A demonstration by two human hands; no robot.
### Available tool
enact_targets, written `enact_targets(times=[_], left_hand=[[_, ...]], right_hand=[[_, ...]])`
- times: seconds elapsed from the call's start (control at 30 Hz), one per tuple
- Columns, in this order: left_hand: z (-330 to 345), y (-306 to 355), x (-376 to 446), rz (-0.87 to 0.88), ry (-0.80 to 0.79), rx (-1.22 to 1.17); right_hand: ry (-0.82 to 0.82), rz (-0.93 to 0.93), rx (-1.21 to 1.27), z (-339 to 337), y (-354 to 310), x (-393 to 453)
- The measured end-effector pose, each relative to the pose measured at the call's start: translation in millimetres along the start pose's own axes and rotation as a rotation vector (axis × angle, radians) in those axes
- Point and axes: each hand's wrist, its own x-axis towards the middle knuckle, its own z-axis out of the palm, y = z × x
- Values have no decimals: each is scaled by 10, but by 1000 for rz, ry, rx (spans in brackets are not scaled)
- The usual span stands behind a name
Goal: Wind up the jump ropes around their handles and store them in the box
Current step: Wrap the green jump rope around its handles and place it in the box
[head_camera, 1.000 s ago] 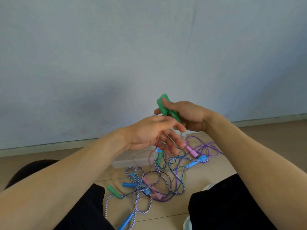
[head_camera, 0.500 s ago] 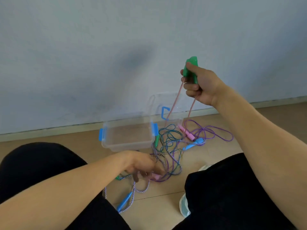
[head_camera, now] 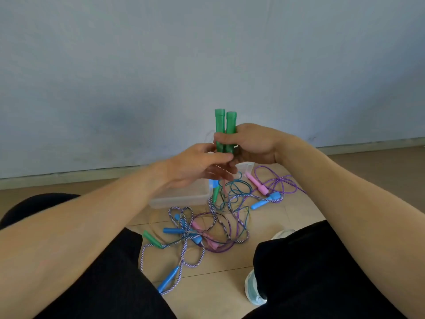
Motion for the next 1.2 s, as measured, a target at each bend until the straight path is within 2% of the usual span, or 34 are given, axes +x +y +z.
enact_targets(times=[0.13,0.2,0.33,0.43,0.5,0.57,0.6,0.63,0.67,0.7,0.73,0.8,0.87,0.97,1.07,1.13,1.2], left_hand=[[-218,175,4,-23,-91,208],[-290,120,18,-50,-112,254],[-350,-165,25,-118,-215,377],[-338,-326,61,-166,-295,718],[-337,-418,88,-275,-391,825],[-303,-480,88,-416,-502,833],[-306,-483,105,-446,-504,870],[-322,-451,121,-439,-453,923],[-343,-389,154,-376,-322,974],[-377,-324,192,-286,-156,944],[-420,-253,231,-240,-10,782],[-486,-61,259,-267,123,310],[-526,82,243,-317,124,-53],[-545,183,198,-325,33,-325],[-553,203,209,-250,31,-465],[-531,231,197,-195,98,-524],[-506,248,191,-184,192,-559]], right_hand=[[-38,-22,74,8,-42,51],[5,-59,59,10,-56,62],[341,-205,35,-130,-104,128],[588,-250,245,-367,-136,167],[708,-275,373,-504,-142,171],[738,-290,449,-567,-130,173],[716,-290,461,-566,-128,181],[676,-287,455,-551,-130,185],[625,-282,434,-522,-131,193],[576,-275,401,-485,-133,200],[534,-266,363,-444,-131,215],[467,-254,241,-347,-124,251],[420,-263,62,-231,-114,281],[411,-338,-223,15,-86,313],[393,-524,-547,199,-74,297],[262,-639,-757,256,-82,294],[131,-658,-975,276,-74,326]])
